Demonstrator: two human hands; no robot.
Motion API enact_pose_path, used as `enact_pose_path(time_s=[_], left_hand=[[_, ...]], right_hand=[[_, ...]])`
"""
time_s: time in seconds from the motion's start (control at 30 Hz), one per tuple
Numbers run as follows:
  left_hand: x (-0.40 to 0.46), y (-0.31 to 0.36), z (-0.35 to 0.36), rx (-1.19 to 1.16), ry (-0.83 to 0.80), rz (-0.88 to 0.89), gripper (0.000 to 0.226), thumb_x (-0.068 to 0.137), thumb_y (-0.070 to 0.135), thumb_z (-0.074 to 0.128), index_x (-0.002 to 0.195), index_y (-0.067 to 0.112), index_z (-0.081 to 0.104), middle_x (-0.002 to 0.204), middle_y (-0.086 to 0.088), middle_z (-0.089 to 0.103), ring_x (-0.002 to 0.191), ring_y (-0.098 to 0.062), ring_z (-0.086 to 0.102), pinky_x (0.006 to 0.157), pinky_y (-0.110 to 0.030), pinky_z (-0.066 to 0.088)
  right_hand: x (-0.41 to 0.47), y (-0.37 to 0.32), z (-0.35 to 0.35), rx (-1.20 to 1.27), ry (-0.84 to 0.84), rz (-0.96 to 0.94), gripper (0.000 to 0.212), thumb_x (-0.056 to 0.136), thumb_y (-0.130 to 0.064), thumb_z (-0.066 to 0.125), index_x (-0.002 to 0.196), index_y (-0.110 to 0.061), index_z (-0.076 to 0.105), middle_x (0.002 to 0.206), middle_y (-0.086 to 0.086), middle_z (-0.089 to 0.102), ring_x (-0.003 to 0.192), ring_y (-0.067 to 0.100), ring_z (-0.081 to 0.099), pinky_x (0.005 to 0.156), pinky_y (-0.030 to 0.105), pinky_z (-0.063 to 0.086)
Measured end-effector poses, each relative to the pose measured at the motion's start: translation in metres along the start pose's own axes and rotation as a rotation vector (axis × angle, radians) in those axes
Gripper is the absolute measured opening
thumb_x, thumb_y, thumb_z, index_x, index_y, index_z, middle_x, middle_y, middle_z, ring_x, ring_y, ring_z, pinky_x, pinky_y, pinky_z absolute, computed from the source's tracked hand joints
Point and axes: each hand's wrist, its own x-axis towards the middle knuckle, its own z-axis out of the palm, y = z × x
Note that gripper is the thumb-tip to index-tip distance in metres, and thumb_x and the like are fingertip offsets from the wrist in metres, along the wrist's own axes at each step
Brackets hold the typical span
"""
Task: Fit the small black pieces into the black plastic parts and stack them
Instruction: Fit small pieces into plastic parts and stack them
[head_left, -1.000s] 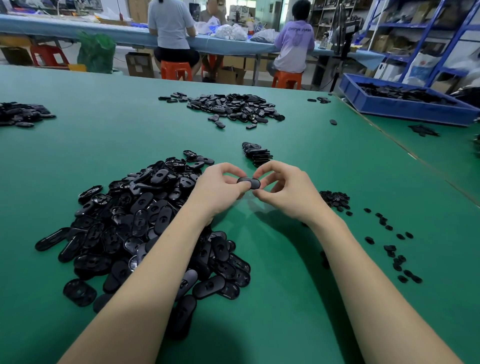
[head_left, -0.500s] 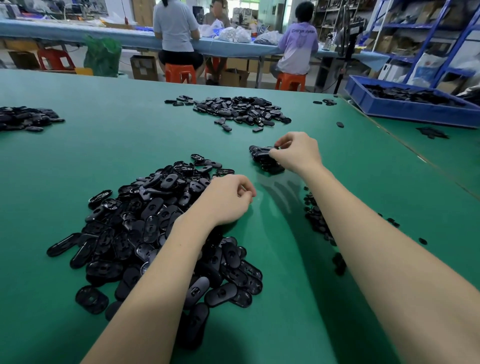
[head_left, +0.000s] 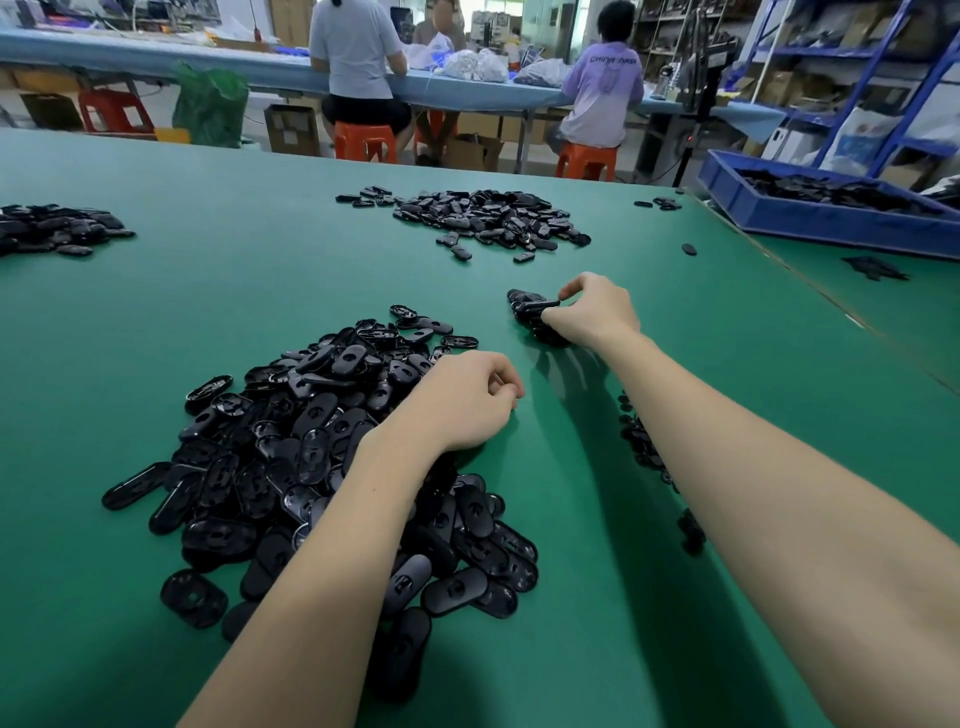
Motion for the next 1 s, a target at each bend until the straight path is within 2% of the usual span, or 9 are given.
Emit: enact_pose_path(time_s=[0.13,0.3,0.4,0.47,0.6,0.7,0.8,0.9,1.0], left_hand=[[0.0,0.0,-0.001,0.0,0.002,0.004,0.019,0.094,0.017,0.052,0.091,0.028,0.067,0.093,0.006,0.073,0.086,-0.01,0.065,0.082,-0.023,0.049],[0.004,-0.004,0.002,0.062,0.12,0.058,0.012,0.092,0.021,0.059,0.089,0.029,0.068,0.085,0.016,0.064,0.071,0.005,0.055,0.077,-0.018,0.041],[0.004,-0.005,0.006,0.12,0.148,0.082,0.011,0.091,0.023,0.059,0.087,0.031,0.065,0.088,0.017,0.064,0.079,-0.006,0.061,0.084,-0.03,0.051],[0.003,-0.004,0.006,0.187,0.173,0.092,0.009,0.09,0.025,0.06,0.086,0.033,0.062,0.091,0.014,0.063,0.089,-0.014,0.06,0.088,-0.037,0.052],[0.005,-0.003,-0.002,0.259,0.265,0.082,0.007,0.091,0.027,0.061,0.095,0.028,0.067,0.085,0.013,0.054,0.093,-0.018,0.054,0.09,-0.037,0.048],[0.011,-0.01,-0.012,0.348,0.23,-0.021,0.027,0.095,0.027,0.057,0.119,0.019,0.064,0.116,-0.004,0.062,0.117,-0.025,0.054,0.101,-0.039,0.044],[0.023,-0.013,-0.019,0.471,0.121,-0.071,0.041,0.098,0.032,0.052,0.136,0.016,0.053,0.138,-0.009,0.056,0.131,-0.029,0.046,0.109,-0.043,0.039],[0.034,-0.009,-0.018,0.563,0.017,-0.086,0.047,0.101,0.037,0.046,0.145,0.021,0.041,0.143,-0.009,0.054,0.133,-0.031,0.046,0.109,-0.042,0.038],[0.042,-0.006,-0.012,0.577,0.033,-0.118,0.05,0.1,0.039,0.049,0.146,0.022,0.038,0.138,-0.01,0.058,0.129,-0.032,0.05,0.104,-0.042,0.038]], right_hand=[[-0.025,0.005,-0.001,0.06,0.09,-0.065,0.036,0.083,-0.027,0.065,0.119,-0.023,0.058,0.088,-0.008,0.059,0.1,0.022,0.062,0.078,0.034,0.051],[-0.069,0.016,0.004,0.098,0.182,-0.169,0.025,0.084,-0.026,0.065,0.109,-0.022,0.066,0.103,-0.004,0.07,0.103,0.021,0.062,0.088,0.038,0.054],[-0.09,0.026,0.005,0.157,0.207,-0.164,0.015,0.085,-0.026,0.066,0.1,-0.025,0.069,0.098,-0.008,0.07,0.097,0.017,0.064,0.086,0.037,0.054],[-0.099,0.031,0.006,0.152,0.214,-0.161,0.013,0.085,-0.026,0.066,0.099,-0.026,0.069,0.095,-0.01,0.07,0.092,0.017,0.063,0.082,0.036,0.053],[-0.103,0.035,0.001,0.139,0.18,-0.151,0.012,0.086,-0.027,0.065,0.097,-0.026,0.069,0.095,-0.011,0.071,0.085,0.017,0.063,0.075,0.033,0.052],[-0.103,0.036,-0.003,0.136,0.153,-0.136,0.01,0.086,-0.028,0.065,0.095,-0.027,0.069,0.095,-0.012,0.071,0.082,0.016,0.063,0.072,0.03,0.049],[-0.104,0.035,-0.004,0.139,0.125,-0.122,0.008,0.087,-0.028,0.065,0.093,-0.027,0.07,0.093,-0.013,0.07,0.087,0.015,0.065,0.076,0.032,0.053],[-0.104,0.035,-0.005,0.153,0.101,-0.102,0.008,0.087,-0.027,0.065,0.093,-0.026,0.071,0.093,-0.011,0.072,0.09,0.016,0.067,0.081,0.034,0.055],[-0.104,0.036,-0.007,0.17,0.089,-0.091,0.008,0.086,-0.026,0.065,0.091,-0.026,0.071,0.092,-0.012,0.072,0.09,0.016,0.067,0.081,0.034,0.055]])
